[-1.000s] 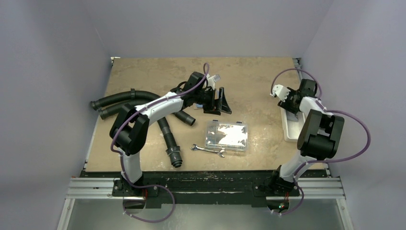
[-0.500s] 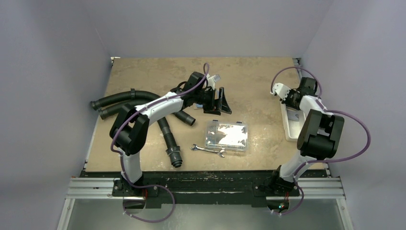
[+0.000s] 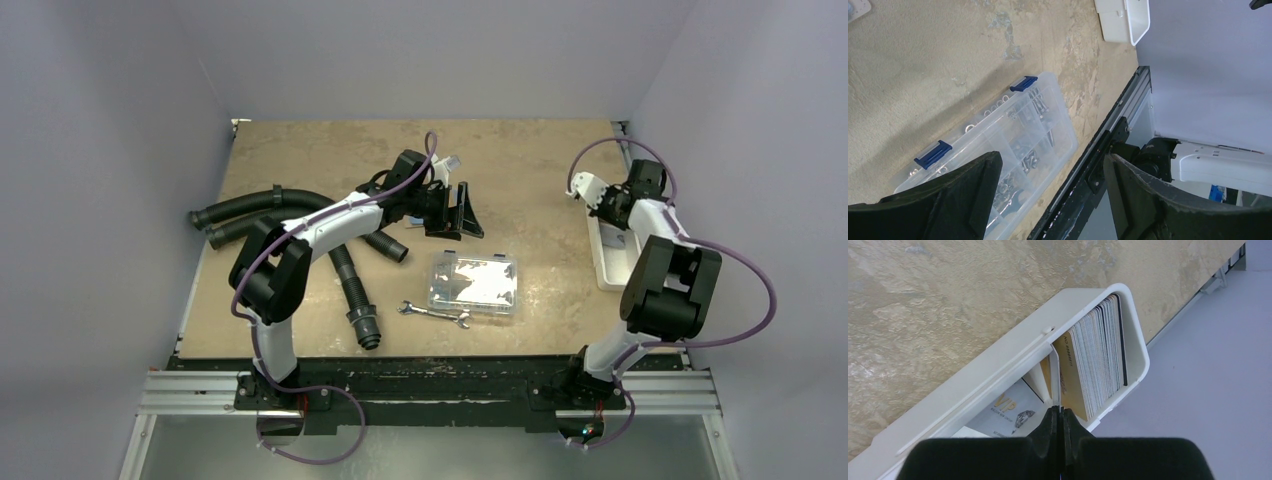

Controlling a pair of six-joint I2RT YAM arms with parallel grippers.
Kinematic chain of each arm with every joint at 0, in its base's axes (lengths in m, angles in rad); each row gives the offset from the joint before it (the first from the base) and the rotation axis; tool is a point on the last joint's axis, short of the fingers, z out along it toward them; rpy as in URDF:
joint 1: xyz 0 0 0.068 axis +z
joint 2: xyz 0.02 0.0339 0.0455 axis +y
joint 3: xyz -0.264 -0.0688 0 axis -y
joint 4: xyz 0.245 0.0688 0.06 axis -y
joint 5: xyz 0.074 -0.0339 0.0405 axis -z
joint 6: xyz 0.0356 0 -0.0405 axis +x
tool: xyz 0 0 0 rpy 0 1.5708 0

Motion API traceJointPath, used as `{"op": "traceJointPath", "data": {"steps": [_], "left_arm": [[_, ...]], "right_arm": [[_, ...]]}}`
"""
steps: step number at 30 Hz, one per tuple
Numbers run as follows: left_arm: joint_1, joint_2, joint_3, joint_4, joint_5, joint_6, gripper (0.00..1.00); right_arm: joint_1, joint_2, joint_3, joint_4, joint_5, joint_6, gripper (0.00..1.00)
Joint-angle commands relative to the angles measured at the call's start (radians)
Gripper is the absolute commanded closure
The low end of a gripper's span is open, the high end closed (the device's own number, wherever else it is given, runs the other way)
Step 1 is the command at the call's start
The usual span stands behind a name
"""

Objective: Put the credit cards into the card holder
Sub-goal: Pick up the credit card from the storage box.

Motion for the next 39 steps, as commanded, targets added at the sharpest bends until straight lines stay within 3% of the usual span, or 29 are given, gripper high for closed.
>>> {"op": "traceJointPath", "data": {"steps": [1, 11, 18, 25, 30, 33, 36, 39], "left_arm": [[0.003, -0.035, 0.035, 0.028, 0.018, 0.013, 0.20], [-0.001, -0.045, 0.036, 0.028, 0.019, 0.012, 0.20], [-0.002, -0.062, 0.038, 0.028, 0.021, 0.012, 0.20], [-0.010, -0.067, 0.041, 0.019, 0.010, 0.023, 0.20], [-0.009, -0.073, 0.050, 0.000, -0.008, 0.040, 0.21], [-0.008, -0.075, 0.061, -0.018, -0.027, 0.057, 0.20], [-0.008, -0.071, 0.067, -0.034, -0.047, 0.073, 0.20], [-0.008, -0.065, 0.067, -0.036, -0.049, 0.078, 0.20]], "right_arm": [[-0.004, -0.061, 0.015, 0.010, -0.022, 0.016, 1.00], [-0.036, -0.120, -0.009, -0.109, -0.043, 0.068, 1.00], [-0.061, -0.198, -0.038, -0.093, -0.082, 0.333, 1.00], [-0.061, -0.302, -0.115, 0.055, -0.040, 0.780, 1.00], [-0.048, -0.440, -0.193, 0.191, 0.205, 1.190, 1.00], [-0.036, -0.521, -0.212, 0.205, 0.266, 1.397, 1.00], [-0.015, -0.537, -0.194, 0.117, 0.240, 1.571, 1.00], [-0.014, -0.513, -0.187, 0.046, 0.118, 1.738, 1.00]]}}
